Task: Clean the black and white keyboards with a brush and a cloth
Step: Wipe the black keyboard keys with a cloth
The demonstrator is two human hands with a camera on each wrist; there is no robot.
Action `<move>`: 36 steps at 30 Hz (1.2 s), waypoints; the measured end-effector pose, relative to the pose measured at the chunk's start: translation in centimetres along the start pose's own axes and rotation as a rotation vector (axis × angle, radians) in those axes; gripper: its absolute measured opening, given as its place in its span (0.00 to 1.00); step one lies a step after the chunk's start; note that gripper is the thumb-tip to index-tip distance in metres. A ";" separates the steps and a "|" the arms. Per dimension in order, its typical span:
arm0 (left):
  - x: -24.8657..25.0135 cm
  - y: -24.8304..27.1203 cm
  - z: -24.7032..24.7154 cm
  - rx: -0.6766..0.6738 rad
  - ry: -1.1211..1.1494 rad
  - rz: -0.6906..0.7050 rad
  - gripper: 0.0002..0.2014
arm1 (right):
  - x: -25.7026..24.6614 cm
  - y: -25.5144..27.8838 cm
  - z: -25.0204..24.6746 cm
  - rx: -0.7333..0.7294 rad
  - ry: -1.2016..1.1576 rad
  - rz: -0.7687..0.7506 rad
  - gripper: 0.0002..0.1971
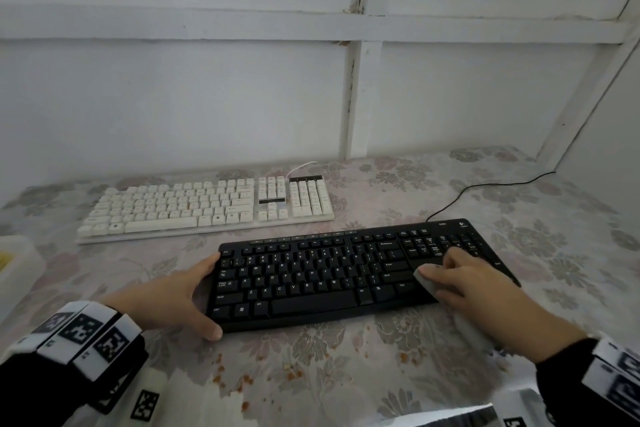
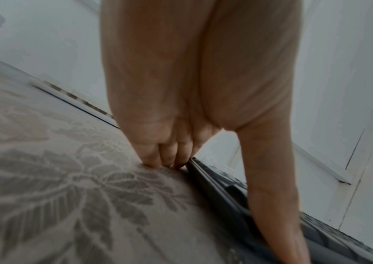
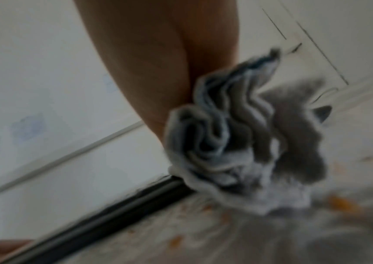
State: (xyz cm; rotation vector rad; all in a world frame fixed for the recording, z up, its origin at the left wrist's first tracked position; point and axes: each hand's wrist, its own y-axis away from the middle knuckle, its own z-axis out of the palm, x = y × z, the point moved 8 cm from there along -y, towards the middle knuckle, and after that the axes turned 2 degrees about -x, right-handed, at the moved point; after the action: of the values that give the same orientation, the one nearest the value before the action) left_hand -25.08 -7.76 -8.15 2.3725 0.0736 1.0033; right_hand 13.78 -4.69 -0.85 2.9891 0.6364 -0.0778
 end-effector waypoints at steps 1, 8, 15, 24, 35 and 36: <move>0.1 0.0 0.0 -0.002 0.003 0.000 0.79 | 1.2 0.1 0.2 -0.012 0.006 0.051 0.14; 0.0 0.0 0.1 0.003 0.000 0.007 0.78 | 7.3 0.7 -0.1 -0.067 0.120 0.292 0.19; -0.4 0.1 -0.1 0.013 -0.037 -0.017 0.76 | 10.1 -0.4 0.6 -0.041 -0.016 0.394 0.22; -0.2 0.5 -0.1 0.038 -0.061 -0.018 0.76 | 11.1 -0.3 1.0 -0.197 0.084 0.501 0.16; 1.2 2.6 -0.3 0.151 -0.195 -0.100 0.70 | -15.5 -7.0 -4.9 -0.105 -0.229 -0.302 0.16; 1.3 2.9 -0.5 0.180 -0.198 -0.124 0.68 | -18.4 -8.1 -4.5 -0.105 -0.229 -0.368 0.16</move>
State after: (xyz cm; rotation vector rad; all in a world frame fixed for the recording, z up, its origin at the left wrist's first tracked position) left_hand -24.98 -9.62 -5.52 2.5822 0.2426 0.7261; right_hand -6.23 -4.31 4.33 2.6711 1.1094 -0.3898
